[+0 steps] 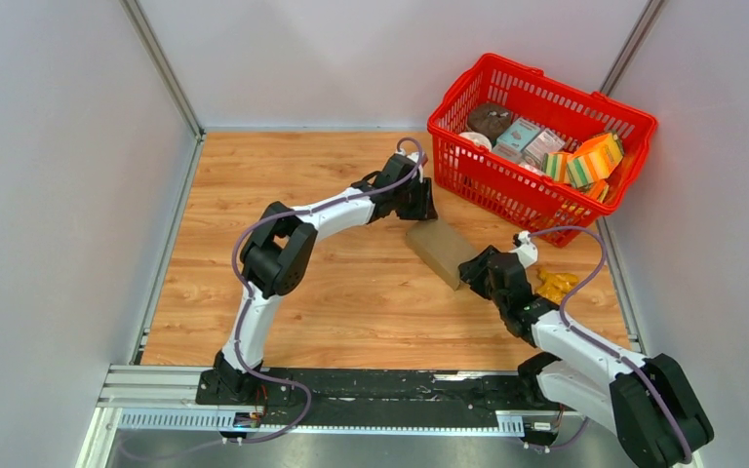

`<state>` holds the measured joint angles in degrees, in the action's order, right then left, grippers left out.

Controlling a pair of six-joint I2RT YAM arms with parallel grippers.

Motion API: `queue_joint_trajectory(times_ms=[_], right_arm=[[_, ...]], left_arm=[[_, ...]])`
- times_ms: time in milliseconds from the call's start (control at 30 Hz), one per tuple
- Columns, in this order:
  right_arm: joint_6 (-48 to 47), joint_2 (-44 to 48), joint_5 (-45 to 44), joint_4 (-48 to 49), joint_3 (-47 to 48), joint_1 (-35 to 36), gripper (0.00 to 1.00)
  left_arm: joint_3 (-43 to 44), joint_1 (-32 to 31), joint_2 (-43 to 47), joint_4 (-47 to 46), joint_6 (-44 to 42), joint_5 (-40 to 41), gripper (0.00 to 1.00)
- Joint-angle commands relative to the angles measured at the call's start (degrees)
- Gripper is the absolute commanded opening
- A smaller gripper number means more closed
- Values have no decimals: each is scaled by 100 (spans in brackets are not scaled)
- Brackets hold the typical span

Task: Fold the paper box

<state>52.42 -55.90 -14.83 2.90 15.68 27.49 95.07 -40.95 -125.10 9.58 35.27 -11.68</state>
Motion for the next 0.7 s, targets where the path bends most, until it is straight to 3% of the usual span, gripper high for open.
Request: queue_joint_trajectory(times_ms=[0, 133, 200, 233, 333, 433, 533, 667], right_arm=[[-197, -228, -91, 484, 128, -348, 47], [-469, -150, -178, 414, 155, -472, 54], [-531, 8, -169, 361, 146, -533, 58], [-575, 52, -169, 343, 154, -542, 66], [-689, 149, -248, 159, 224, -569, 80], [-848, 333, -266, -175, 374, -560, 84], [-936, 658, -222, -666, 549, -560, 88], [-1094, 1071, 67, -1491, 892, -560, 92]], left_arm=[[530, -106, -128, 87, -99, -422, 47], [882, 17, -305, 342, -169, -501, 53], [873, 96, -278, 395, -256, -484, 70], [925, 122, -278, 491, -327, -467, 77], [1241, 219, -296, 1026, -669, -353, 78], [1243, 263, 63, 1537, -1144, 147, 79], [673, 280, 853, 1581, -1469, 587, 79], [-992, 272, 2510, 1266, -1540, 668, 79]])
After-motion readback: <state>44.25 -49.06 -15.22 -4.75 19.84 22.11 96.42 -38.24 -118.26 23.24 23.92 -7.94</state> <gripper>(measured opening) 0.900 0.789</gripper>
